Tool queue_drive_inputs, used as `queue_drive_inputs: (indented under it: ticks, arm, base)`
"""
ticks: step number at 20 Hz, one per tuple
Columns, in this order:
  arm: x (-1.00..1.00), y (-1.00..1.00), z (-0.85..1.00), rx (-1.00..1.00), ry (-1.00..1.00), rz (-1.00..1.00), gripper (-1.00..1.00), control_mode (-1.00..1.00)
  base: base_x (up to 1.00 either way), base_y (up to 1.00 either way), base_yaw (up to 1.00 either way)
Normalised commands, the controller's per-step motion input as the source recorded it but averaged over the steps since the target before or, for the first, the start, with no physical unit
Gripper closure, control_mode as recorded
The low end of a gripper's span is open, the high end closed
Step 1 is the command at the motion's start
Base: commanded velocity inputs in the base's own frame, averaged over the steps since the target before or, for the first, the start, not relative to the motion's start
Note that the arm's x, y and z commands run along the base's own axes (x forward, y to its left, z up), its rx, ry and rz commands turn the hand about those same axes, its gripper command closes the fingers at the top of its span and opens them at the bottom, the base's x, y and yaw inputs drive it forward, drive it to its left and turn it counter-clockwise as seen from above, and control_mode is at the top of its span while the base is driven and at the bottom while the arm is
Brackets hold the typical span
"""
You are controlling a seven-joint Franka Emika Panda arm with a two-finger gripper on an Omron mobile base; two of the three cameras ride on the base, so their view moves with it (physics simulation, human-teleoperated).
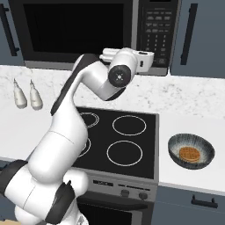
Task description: Open the microwave, place the bowl with waffle inside the microwave, then close the microwave door and turn it on.
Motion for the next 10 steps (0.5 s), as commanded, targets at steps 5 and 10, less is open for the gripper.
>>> queue_drive_inputs:
  ticks: [5, 10]
  arm:
    - [0.32, -0.19, 0.0, 0.0, 0.02, 0.0, -1.0, -1.0]
    - [0.26, -0.01, 0.0, 0.0, 0.01, 0.0, -1.0, -1.0]
  base:
    - [0.0, 0.0, 0.0]
    - [0.0, 0.0, 0.0]
